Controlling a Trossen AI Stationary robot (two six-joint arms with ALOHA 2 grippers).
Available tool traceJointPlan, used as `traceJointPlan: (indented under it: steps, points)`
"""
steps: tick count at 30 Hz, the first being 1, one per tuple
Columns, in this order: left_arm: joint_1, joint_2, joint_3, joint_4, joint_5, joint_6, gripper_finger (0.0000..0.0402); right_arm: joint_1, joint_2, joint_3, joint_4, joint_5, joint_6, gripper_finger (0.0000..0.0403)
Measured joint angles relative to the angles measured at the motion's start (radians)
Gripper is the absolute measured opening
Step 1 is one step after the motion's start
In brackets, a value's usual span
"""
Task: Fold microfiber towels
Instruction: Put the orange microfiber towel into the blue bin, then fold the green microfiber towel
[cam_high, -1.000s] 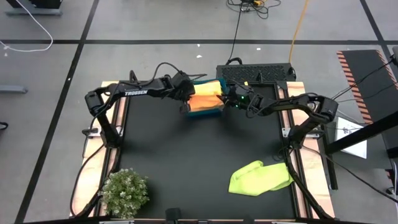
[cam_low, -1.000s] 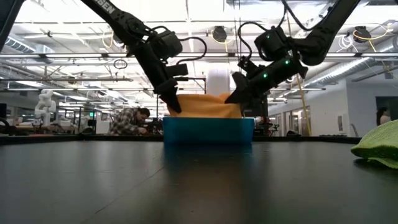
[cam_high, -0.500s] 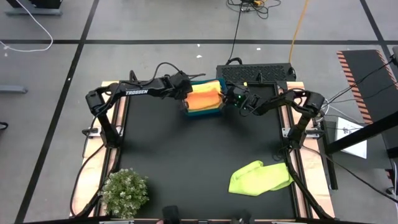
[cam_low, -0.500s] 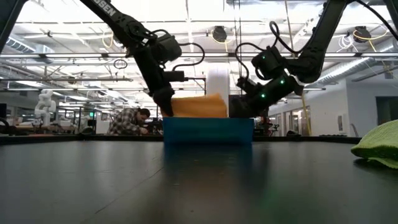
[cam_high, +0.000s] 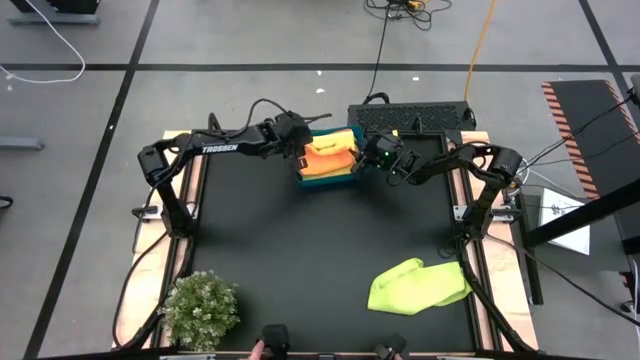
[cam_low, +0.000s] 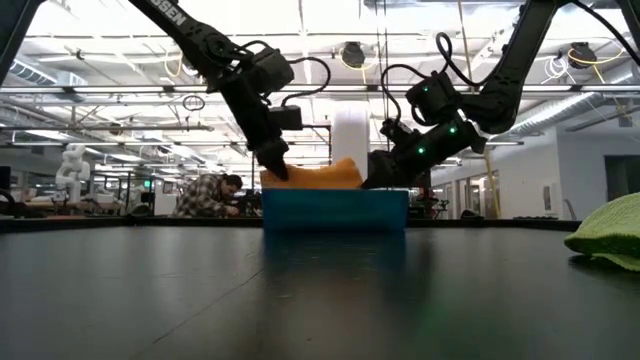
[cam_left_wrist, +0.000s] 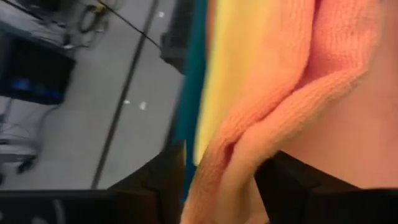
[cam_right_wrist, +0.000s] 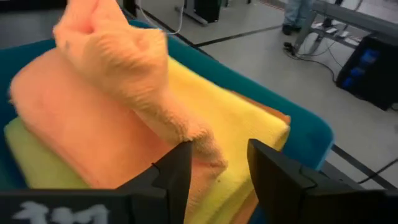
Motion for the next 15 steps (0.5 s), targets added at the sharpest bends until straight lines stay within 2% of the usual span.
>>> traceJointPlan:
  steps: [4, 8, 15]
  points:
    - [0.013, 0.000, 0.000, 0.060, -0.069, -0.003, 0.0204, 0.000, 0.000, 0.000, 0.024, 0.050, 0.009, 0.0150]
    - [0.034, 0.000, 0.000, 0.087, -0.077, -0.011, 0.0219, -0.012, 0.000, 0.001, 0.049, 0.092, 0.077, 0.0150]
    - [0.045, -0.010, 0.000, 0.061, -0.077, -0.018, 0.0213, -0.026, -0.011, 0.001, 0.016, 0.090, 0.086, 0.0151]
